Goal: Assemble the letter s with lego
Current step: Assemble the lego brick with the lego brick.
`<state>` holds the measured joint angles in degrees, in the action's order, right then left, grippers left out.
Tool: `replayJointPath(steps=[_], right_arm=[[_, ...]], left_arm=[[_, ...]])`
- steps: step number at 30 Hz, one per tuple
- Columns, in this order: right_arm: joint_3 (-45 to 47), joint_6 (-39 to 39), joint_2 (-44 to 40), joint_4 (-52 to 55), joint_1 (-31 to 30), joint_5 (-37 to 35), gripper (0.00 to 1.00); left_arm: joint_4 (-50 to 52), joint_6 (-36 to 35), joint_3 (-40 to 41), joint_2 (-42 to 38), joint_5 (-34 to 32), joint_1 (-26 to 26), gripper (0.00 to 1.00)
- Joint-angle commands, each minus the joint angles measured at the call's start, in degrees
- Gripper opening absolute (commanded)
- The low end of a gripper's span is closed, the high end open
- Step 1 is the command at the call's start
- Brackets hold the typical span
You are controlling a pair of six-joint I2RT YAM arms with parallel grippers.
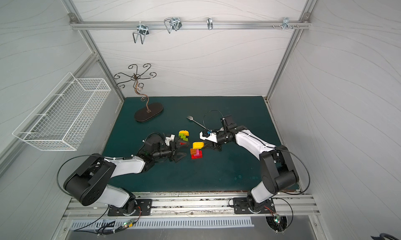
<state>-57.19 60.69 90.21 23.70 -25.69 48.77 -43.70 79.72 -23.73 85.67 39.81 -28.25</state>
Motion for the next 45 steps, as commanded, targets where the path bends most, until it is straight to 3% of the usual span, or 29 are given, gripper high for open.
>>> replayJointPath(steps=[1,12,21,45], right_arm=[[-1.5,1.0,1.7,2.7,-1.0,1.1,0.07],[-3.6,2.4,5.5,4.2,-2.8,0.6,0.06],[-5.3,4.3,7.5,6.5,-4.0,-1.3,0.05],[-3.8,4.4,7.8,1.8,-4.7,-5.2,0.04]], left_arm=[[-7.8,2.4,-0.1,2.3,0.7,-0.7,0.99],[-17.1,5.2,-0.7,8.9,0.9,-2.7,0.99],[-17.1,4.7,-1.3,9.6,0.8,-3.3,0.99],[-16.5,3.3,-3.2,11.5,1.3,-4.9,0.81]])
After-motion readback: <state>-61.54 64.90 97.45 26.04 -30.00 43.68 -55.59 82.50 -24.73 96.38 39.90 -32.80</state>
